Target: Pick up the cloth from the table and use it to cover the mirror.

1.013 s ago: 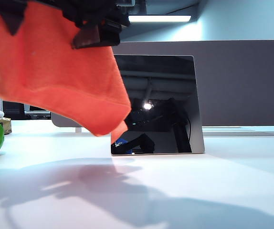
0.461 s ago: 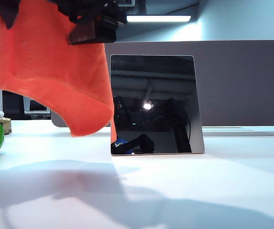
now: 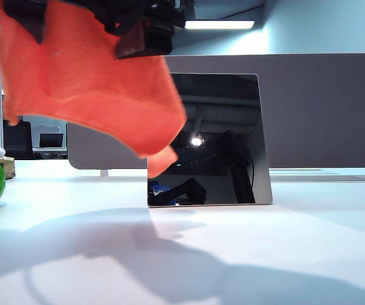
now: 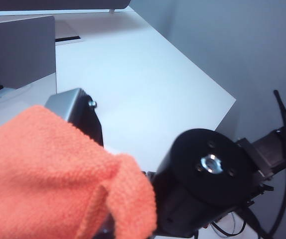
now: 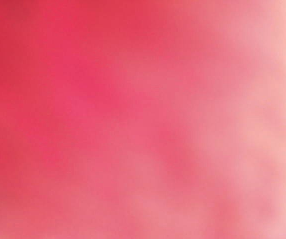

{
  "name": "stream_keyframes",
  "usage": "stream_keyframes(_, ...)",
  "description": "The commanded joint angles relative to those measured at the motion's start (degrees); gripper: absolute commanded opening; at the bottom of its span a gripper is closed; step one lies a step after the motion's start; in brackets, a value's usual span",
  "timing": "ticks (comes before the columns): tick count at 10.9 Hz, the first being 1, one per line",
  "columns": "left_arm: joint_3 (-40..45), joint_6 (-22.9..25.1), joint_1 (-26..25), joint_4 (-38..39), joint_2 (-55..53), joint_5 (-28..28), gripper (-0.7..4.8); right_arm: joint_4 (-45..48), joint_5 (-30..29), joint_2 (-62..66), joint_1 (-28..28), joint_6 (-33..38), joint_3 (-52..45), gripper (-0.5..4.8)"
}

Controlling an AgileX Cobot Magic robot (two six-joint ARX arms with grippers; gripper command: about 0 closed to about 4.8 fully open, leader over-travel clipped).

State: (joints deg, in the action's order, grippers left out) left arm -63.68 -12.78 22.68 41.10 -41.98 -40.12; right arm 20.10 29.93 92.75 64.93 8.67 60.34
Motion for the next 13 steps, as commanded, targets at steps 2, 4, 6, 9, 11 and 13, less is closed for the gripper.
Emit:
stream_keyframes(2, -0.4, -0.2, 0.0, -0.4, 1.4, -0.6, -0.06, 0.8, 6.2, -0.2, 0.0, 0.3, 0.3, 4.67)
stream_keyframes(4, -0.4, -0.1, 0.0, -0.3, 1.9, 0.9, -0.06, 0.7, 10.2, -0.2, 0.0, 0.3, 0.3, 4.67)
stream_keyframes(6, -0.4, -0.1, 0.0, -0.3, 2.0, 3.0, -0.06, 0.7, 14.3, -0.2, 0.0, 0.3, 0.3, 4.67)
stream_keyframes(9, -0.4, 0.4, 0.0, 0.4, 2.0, 7.5, -0.06, 0.7, 17.8, -0.2, 0.0, 0.3, 0.3, 4.67)
stream_keyframes(11, -0.4, 0.6, 0.0, 0.3, 2.0, 10.5, -0.06, 0.7, 18.0, -0.2, 0.0, 0.3, 0.3, 4.53)
stream_keyframes(13, -0.4, 0.8, 0.0, -0.3, 2.0, 13.4, -0.06, 0.7, 17.7, -0.2, 0.0, 0.3, 0.3, 3.68)
